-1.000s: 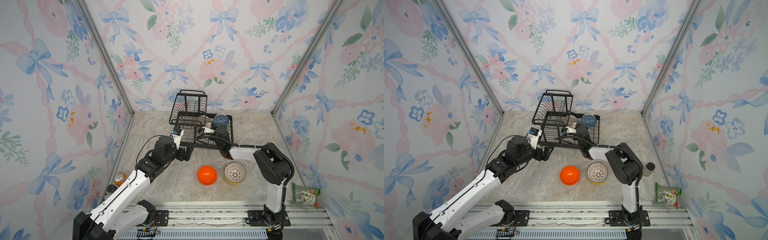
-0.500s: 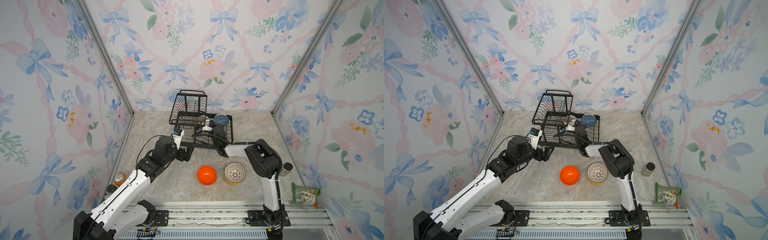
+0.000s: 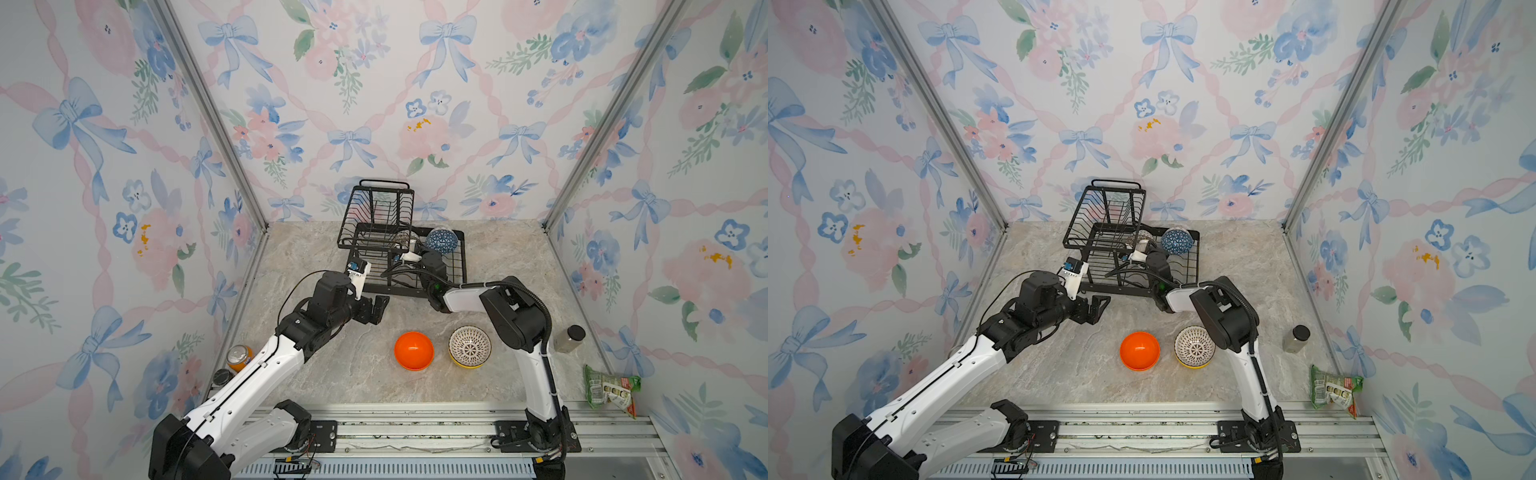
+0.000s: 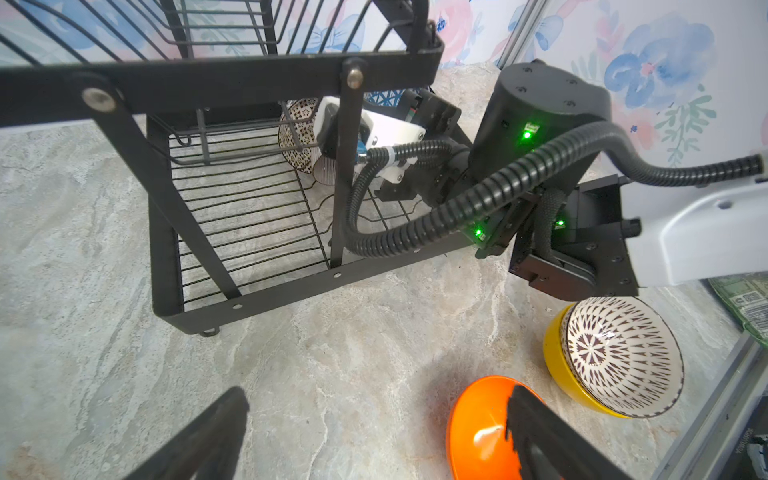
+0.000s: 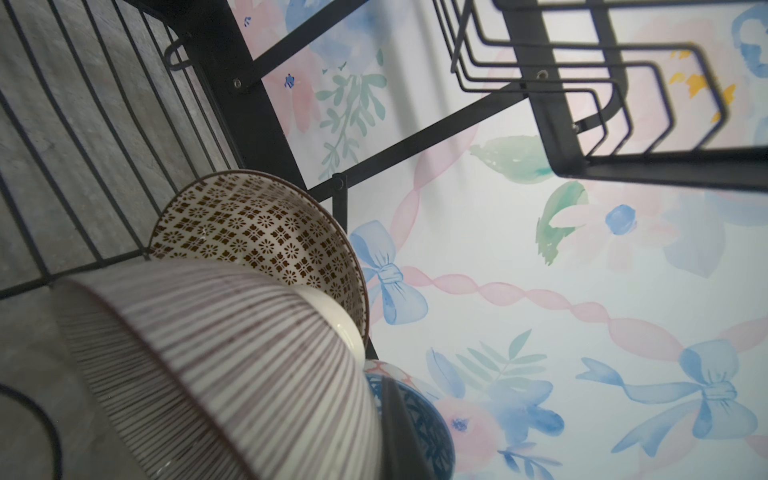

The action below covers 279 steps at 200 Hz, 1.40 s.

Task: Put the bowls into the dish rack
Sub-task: 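Open the right gripper to release the pink-striped bowl in the rack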

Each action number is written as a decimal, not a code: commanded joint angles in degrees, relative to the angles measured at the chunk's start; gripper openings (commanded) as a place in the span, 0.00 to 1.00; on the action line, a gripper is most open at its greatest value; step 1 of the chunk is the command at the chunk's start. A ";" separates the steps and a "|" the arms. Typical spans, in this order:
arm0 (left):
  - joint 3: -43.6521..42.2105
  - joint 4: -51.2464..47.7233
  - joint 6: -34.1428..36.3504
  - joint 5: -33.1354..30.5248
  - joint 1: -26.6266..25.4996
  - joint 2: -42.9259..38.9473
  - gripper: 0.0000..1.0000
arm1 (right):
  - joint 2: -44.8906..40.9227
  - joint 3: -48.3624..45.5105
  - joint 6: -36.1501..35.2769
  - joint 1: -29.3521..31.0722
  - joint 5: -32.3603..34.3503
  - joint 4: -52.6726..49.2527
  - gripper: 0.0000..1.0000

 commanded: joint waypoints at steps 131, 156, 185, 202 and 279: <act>-0.22 -0.75 0.63 1.61 0.97 -0.42 0.98 | 1.05 -0.58 6.51 1.47 -1.49 2.22 0.00; -0.66 -0.75 0.45 1.61 1.01 -0.86 0.98 | 0.60 -0.80 6.70 1.41 -1.48 1.41 0.00; -1.14 -0.75 0.27 1.61 1.08 -1.65 0.98 | 0.12 -1.01 6.96 1.38 -1.31 0.59 0.05; -1.44 -0.75 0.10 1.68 1.08 -2.06 0.98 | -0.15 -1.25 7.06 1.38 -0.91 0.59 0.10; -2.29 -0.75 -0.34 2.10 1.08 -3.29 0.98 | -2.87 -2.03 7.51 1.12 -1.39 -1.44 0.24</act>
